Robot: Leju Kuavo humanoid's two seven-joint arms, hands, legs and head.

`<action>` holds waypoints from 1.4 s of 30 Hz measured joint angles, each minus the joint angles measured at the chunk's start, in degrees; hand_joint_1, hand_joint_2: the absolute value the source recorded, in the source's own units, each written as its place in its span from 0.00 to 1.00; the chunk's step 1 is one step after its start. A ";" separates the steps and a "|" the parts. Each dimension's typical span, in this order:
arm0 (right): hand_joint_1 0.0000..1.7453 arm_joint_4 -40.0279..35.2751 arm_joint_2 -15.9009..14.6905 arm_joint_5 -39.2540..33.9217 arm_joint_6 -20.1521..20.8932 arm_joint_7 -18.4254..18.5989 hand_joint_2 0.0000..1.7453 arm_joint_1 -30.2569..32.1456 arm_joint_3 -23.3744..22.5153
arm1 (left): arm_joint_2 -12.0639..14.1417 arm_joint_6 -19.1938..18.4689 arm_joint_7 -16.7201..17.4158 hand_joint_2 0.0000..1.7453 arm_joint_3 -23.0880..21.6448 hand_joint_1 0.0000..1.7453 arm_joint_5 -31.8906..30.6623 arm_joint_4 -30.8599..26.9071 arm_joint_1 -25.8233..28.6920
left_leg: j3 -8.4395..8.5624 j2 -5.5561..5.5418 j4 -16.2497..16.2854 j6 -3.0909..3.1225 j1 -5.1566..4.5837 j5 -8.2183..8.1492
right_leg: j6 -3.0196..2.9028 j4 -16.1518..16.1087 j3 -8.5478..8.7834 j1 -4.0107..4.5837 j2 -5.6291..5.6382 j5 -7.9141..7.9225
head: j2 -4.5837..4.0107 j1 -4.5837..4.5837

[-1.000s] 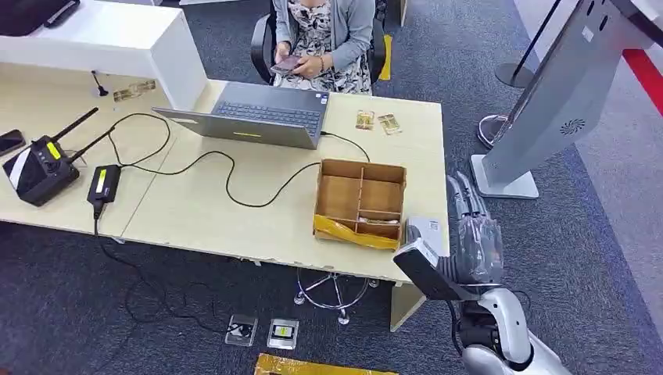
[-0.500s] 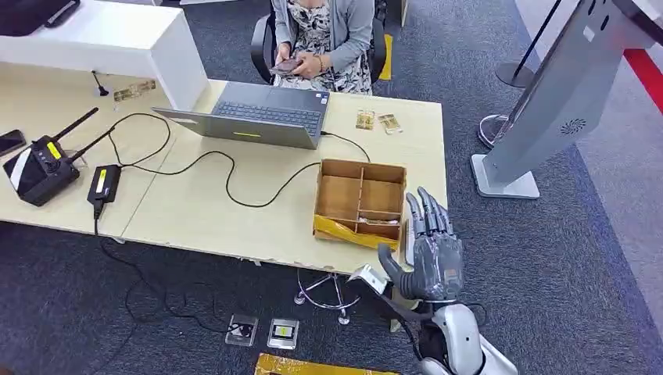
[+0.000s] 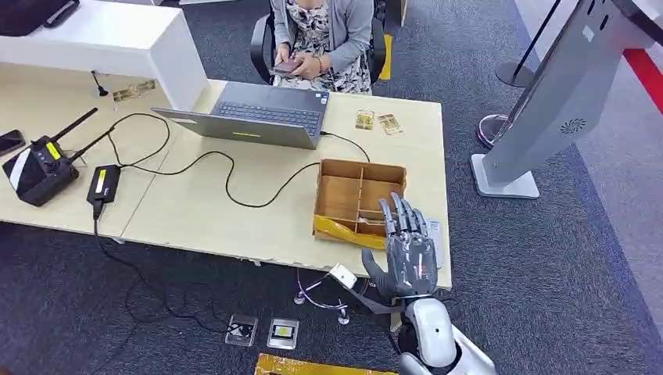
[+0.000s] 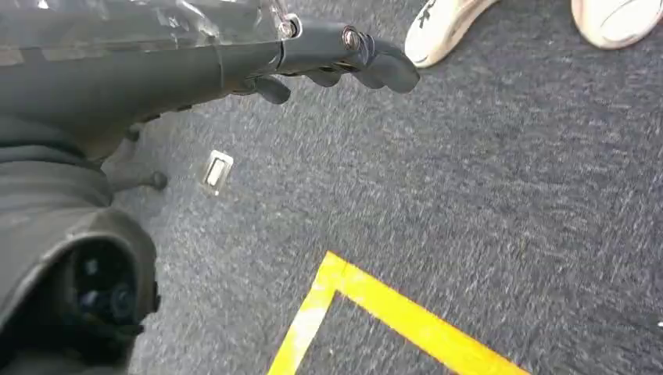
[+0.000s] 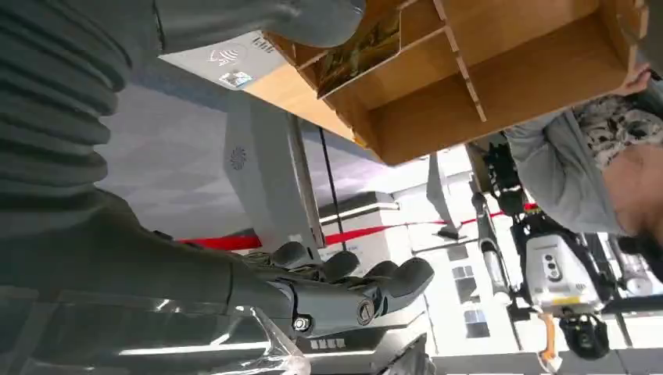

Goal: Pass the card to the sensor for recognition and then transmit it.

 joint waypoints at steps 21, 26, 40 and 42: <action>0.00 -1.97 0.48 1.73 11.16 4.39 1.00 -3.46 -0.50 | 1.51 -1.79 -1.18 0.00 -0.13 0.00 -4.26 0.00 0.11 | 0.03 0.00 0.01 -0.01 -0.01 0.01 | 0.00 0.00 0.01 -0.01 0.02 0.00 | 0.00 0.02; 0.00 -2.30 0.00 1.11 12.08 5.11 1.00 -3.97 -0.81 | 1.51 -2.34 -1.18 0.00 -0.13 0.00 -5.33 0.00 0.17 | 0.02 0.00 0.01 -0.01 -0.01 0.01 | 0.00 0.00 0.00 -0.01 0.03 0.00 | 0.00 0.00; 0.00 -2.14 -0.68 -0.74 11.60 4.77 1.00 -4.70 -1.29 | 1.51 -2.45 -1.07 0.00 -0.15 0.00 -5.81 0.00 0.22 | 0.02 0.00 0.01 -0.01 -0.01 0.01 | 0.00 0.00 0.01 -0.01 0.02 0.00 | 0.00 0.02; 0.00 -1.79 -0.68 -1.51 10.88 4.55 1.00 -4.85 -1.29 | 1.51 -2.67 -1.07 0.00 -0.15 0.00 -6.32 0.00 0.21 | 0.02 0.00 0.01 -0.01 -0.01 0.01 | 0.00 0.00 0.01 -0.01 0.02 0.00 | 0.00 0.02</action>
